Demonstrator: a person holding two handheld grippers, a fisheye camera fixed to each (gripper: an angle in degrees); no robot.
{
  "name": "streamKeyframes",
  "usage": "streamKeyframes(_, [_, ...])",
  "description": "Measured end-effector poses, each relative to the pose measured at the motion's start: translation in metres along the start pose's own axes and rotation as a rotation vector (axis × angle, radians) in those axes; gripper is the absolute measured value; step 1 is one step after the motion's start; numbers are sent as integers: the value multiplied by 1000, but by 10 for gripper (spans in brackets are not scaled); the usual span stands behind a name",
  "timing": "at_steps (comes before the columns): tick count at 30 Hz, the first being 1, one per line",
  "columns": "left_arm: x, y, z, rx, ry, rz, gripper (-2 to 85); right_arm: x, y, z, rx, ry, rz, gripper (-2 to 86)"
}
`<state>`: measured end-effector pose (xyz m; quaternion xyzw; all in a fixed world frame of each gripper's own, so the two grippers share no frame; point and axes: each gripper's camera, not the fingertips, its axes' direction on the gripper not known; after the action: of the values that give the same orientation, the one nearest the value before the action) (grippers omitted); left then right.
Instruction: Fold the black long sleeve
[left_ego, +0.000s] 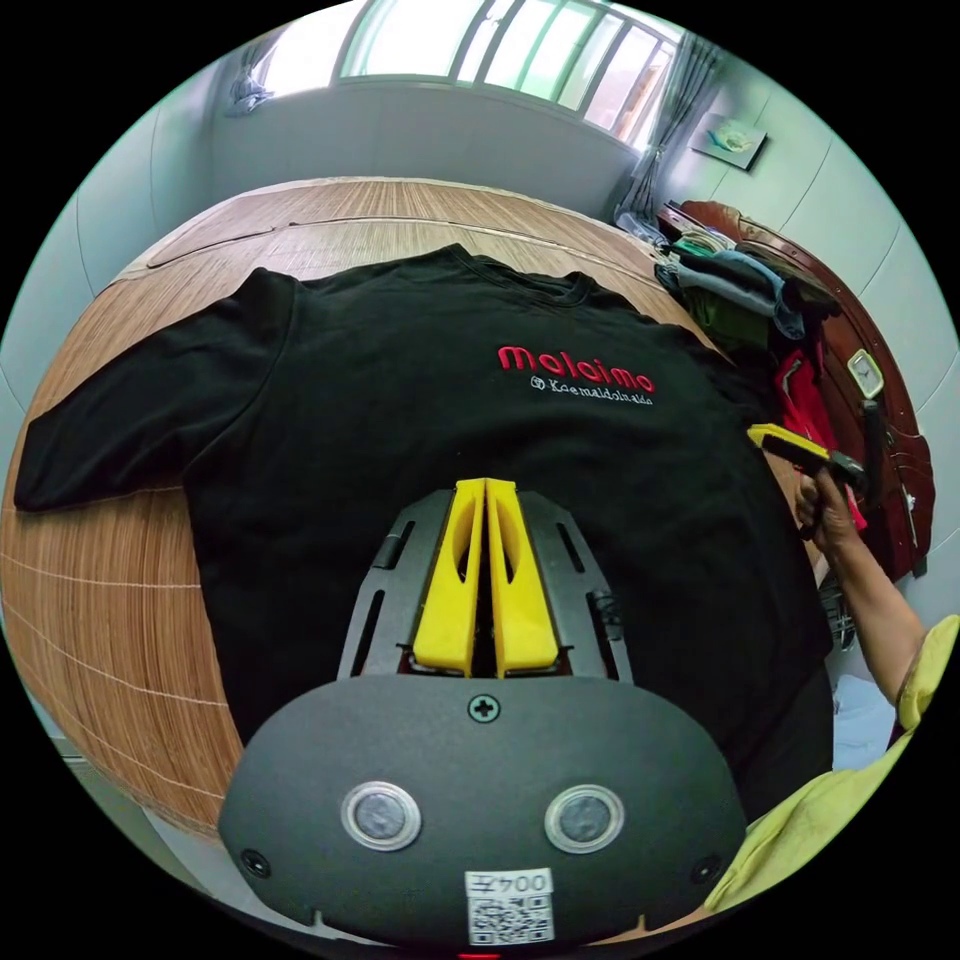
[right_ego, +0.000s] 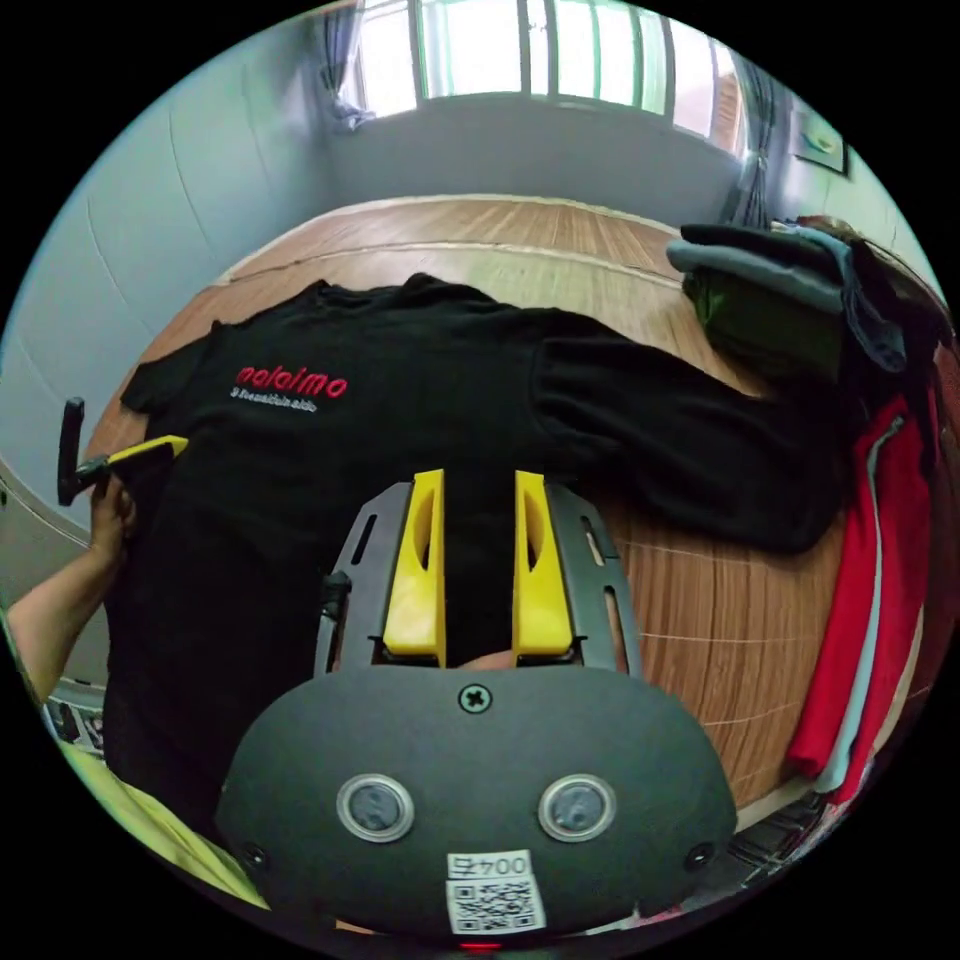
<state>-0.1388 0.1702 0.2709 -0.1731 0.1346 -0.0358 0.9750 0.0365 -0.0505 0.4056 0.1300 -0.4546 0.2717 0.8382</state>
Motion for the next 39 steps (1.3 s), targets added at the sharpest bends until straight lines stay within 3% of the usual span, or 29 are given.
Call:
streamKeyframes(1, [1, 2, -1, 0, -1, 0, 2, -3, 6, 20, -73, 18, 9, 109])
streamKeyframes(6, [4, 12, -6, 1, -7, 3, 2, -19, 8, -2, -22, -80, 47, 103])
streamKeyframes(11, [3, 23, -12, -1, -12, 5, 1, -103, 49, -39, 3, -60, -78, 113])
streamKeyframes(13, [2, 28, -14, -2, -18, 8, 1, -129, 67, -19, -79, -29, -130, 116])
streamKeyframes(14, [1, 30, -15, -5, -19, 8, 1, -143, 76, -26, -1, 33, -140, 115])
streamKeyframes(17, [-4, 37, -18, -15, -14, 5, 2, -167, 73, -26, -27, 71, -183, 105])
streamKeyframes(27, [-24, 62, -32, -42, -57, 18, 3, -175, 66, -55, -34, 65, -186, 99])
streamKeyframes(32, [-83, 83, -47, -79, 201, -127, 12, -135, 53, -79, -47, -57, -108, 98])
streamKeyframes(39, [-124, 186, -150, 121, 249, -119, 66, -70, 68, -147, 0, -202, -9, 106])
